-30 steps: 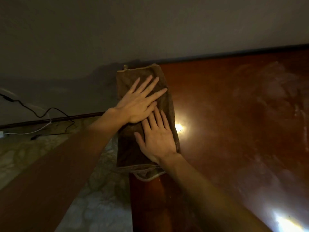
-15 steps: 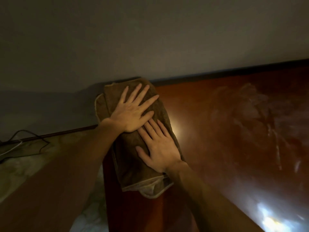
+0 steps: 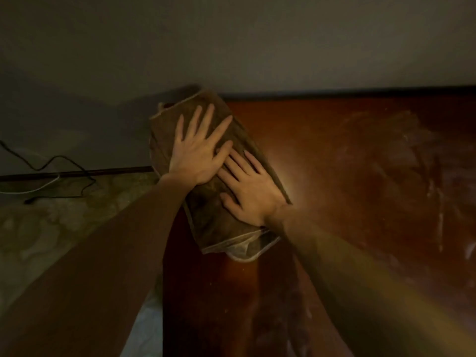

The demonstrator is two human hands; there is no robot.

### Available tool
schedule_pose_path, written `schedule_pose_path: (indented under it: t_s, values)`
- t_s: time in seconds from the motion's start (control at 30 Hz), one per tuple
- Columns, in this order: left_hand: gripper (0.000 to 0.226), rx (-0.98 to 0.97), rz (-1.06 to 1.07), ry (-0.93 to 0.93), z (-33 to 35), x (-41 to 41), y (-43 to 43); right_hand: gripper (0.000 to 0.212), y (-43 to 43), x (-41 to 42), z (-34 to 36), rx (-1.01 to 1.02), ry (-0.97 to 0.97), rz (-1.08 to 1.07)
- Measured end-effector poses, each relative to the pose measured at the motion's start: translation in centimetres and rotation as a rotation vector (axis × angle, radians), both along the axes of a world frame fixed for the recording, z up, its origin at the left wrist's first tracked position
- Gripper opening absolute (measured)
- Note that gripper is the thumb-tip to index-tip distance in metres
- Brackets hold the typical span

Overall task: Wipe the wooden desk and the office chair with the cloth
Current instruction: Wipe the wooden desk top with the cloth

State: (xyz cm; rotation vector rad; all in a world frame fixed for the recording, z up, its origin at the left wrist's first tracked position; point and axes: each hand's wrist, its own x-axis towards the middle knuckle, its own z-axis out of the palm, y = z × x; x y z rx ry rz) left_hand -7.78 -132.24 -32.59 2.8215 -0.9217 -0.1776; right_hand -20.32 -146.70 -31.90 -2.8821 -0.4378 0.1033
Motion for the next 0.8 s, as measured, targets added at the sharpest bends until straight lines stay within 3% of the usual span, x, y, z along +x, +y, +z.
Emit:
schedule_pose_path:
  t_s: [0.1,0.17,0.27,0.3,0.37,0.47,0.57,0.8]
  values:
    - [0.063,-0.031,0.234,0.036,0.2,-4.6,2.0,0.072,-0.5,-0.9,0.6,-0.093,0.065,0.187]
    - [0.062,-0.060,0.439,0.118,0.6,-7.7,2.5,0.066,0.3,-2.0,1.5,-0.058,0.056,0.197]
    - [0.063,-0.072,0.657,0.308,1.5,-11.6,3.7,0.043,3.3,-3.4,2.7,0.227,-0.057,-0.184]
    - [0.062,-0.061,0.687,0.306,1.8,-12.1,4.2,0.045,4.1,-3.6,2.7,0.270,-0.038,-0.343]
    - [0.060,0.016,0.628,0.136,1.9,-12.4,5.2,0.061,5.3,-4.4,1.8,0.156,0.069,-0.464]
    - [0.061,0.044,0.302,-0.088,0.8,-10.6,6.6,0.068,5.2,-5.8,-0.5,-0.069,0.027,-0.349]
    - [0.065,-0.045,0.117,0.023,-0.3,-10.4,7.9,0.072,4.9,-6.9,-0.6,-0.097,0.016,-0.298]
    - [0.071,-0.089,0.201,0.046,-0.5,-17.7,10.3,0.073,5.1,-11.8,0.0,-0.123,0.020,-0.133]
